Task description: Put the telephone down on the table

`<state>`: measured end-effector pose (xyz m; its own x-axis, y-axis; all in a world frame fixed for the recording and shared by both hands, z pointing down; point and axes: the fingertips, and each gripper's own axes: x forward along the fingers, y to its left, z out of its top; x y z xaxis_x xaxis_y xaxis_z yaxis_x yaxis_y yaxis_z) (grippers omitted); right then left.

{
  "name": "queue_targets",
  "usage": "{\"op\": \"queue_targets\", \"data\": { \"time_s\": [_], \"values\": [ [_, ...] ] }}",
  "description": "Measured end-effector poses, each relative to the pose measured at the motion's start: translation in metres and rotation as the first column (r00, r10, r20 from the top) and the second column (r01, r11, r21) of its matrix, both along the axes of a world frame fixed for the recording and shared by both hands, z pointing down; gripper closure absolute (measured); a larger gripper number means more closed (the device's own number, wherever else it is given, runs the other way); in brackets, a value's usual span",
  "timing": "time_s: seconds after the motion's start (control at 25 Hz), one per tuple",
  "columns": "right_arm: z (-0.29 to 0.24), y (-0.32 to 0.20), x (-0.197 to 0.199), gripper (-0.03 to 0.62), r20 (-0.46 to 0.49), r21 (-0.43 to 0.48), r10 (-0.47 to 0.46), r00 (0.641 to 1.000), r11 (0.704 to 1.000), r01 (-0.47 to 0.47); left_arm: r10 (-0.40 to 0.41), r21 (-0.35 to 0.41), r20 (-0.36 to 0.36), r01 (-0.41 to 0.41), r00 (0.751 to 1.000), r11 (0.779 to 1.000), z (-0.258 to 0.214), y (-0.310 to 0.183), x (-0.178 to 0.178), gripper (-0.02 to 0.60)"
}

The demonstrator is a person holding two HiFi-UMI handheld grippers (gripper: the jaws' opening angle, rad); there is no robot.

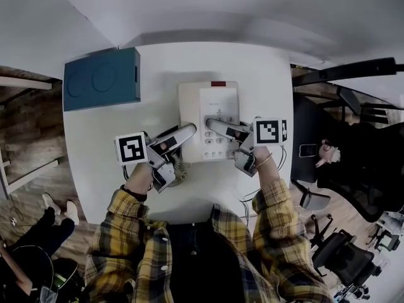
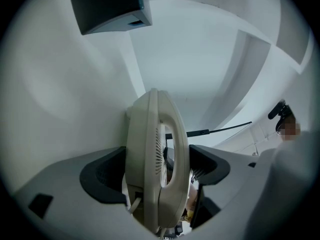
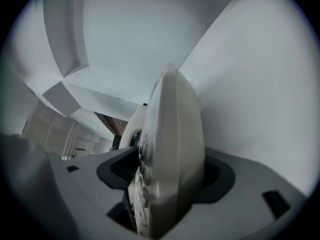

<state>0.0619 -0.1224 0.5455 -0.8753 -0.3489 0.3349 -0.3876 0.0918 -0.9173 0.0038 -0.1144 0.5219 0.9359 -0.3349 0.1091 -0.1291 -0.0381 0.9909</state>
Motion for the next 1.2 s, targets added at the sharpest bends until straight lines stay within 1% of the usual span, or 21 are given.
{"op": "queue_targets", "data": {
  "time_s": [0.24,0.36,0.4,0.44,0.52,0.56,0.6,0.92,1.2],
  "values": [
    [0.002,0.001,0.003,0.301,-0.030,-0.005,-0.002,1.000,1.000,0.002,0.003,-0.016,0.012,-0.003,1.000,1.000,0.002,0.003,0.001,0.204],
    [0.005,0.004,0.004,0.301,-0.048,-0.046,0.019,0.999,0.999,-0.021,0.001,-0.019,0.011,-0.001,1.000,1.000,0.000,0.002,0.001,0.204],
    [0.005,0.004,0.005,0.301,-0.057,-0.044,0.018,0.998,0.999,-0.020,0.004,-0.008,0.029,-0.004,1.000,1.000,0.001,0.002,0.000,0.204],
    [0.006,0.003,0.005,0.301,-0.082,-0.026,0.009,0.997,1.000,-0.011,0.012,0.016,0.067,-0.013,0.998,1.000,0.003,0.002,-0.002,0.205],
    [0.009,0.002,0.007,0.302,-0.165,0.015,-0.014,0.986,1.000,0.017,0.031,0.069,0.173,-0.044,0.984,0.997,0.012,0.003,-0.008,0.207],
    [0.010,0.001,0.006,0.301,-0.200,0.025,-0.023,0.980,0.999,0.028,0.040,0.081,0.212,-0.059,0.977,0.995,0.016,0.004,-0.011,0.209],
    [0.010,0.001,0.005,0.303,-0.223,0.027,-0.028,0.975,0.999,0.035,0.048,0.083,0.231,-0.069,0.972,0.994,0.018,0.005,-0.012,0.210],
    [0.010,0.001,0.006,0.295,-0.266,0.011,-0.008,0.964,1.000,0.011,0.047,0.092,0.245,-0.071,0.968,0.993,0.018,0.004,-0.013,0.210],
    [0.011,0.001,0.012,0.276,-0.332,0.020,0.017,0.943,1.000,-0.011,0.044,0.105,0.261,-0.074,0.964,0.992,0.018,0.004,-0.011,0.210]
  ]
}}
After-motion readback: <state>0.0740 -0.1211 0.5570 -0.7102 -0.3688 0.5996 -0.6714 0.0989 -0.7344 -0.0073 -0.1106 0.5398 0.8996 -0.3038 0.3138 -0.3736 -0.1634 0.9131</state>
